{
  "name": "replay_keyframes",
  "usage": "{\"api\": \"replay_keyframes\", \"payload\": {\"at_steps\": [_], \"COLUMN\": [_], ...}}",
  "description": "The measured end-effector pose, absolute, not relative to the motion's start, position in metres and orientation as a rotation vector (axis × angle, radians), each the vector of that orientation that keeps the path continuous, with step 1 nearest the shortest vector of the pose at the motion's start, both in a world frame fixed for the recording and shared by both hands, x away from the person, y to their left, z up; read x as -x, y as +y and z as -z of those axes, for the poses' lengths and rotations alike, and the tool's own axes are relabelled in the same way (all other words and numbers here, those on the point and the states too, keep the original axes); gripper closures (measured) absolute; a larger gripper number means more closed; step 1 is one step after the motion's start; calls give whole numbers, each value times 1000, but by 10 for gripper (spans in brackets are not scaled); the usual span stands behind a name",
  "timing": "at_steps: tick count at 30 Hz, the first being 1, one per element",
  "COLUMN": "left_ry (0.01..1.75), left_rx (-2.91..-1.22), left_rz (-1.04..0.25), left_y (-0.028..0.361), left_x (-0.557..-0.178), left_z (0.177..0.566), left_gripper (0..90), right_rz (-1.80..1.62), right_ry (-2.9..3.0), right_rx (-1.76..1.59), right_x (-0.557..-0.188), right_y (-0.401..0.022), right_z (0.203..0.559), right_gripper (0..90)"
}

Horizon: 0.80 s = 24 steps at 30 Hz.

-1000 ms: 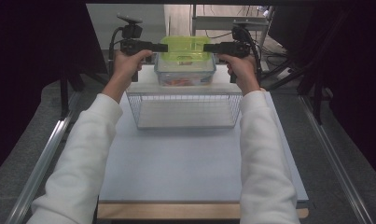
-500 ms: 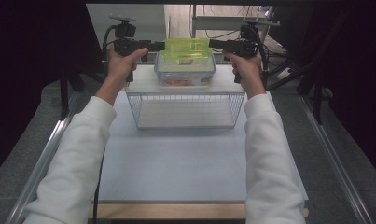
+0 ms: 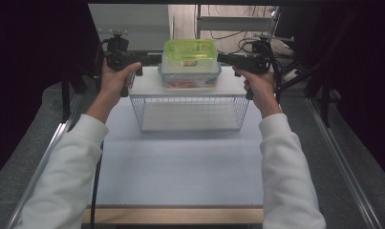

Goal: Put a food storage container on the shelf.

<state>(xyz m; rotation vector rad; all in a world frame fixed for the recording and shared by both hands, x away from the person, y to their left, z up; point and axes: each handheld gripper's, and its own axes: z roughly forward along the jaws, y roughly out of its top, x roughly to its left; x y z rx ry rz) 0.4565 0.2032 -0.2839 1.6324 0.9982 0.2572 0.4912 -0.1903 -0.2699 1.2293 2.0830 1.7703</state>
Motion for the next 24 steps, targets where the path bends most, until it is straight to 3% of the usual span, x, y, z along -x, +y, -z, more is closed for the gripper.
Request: {"api": "replay_keyframes", "payload": {"at_steps": [13,24], "left_ry": [921,904], "left_rx": [-1628,-1643], "left_rz": [-238,-218], "left_y": [213,217], "left_x": [-402,-329], "left_z": [316,375], "left_gripper": [223,221], "right_rz": [-1849,-1847], "right_ry": [2073,2126], "right_rx": [-1140,-1055], "right_x": [-443,-381], "right_y": [-221,-230], "right_z": [307,371], "right_gripper": [392,391]}}
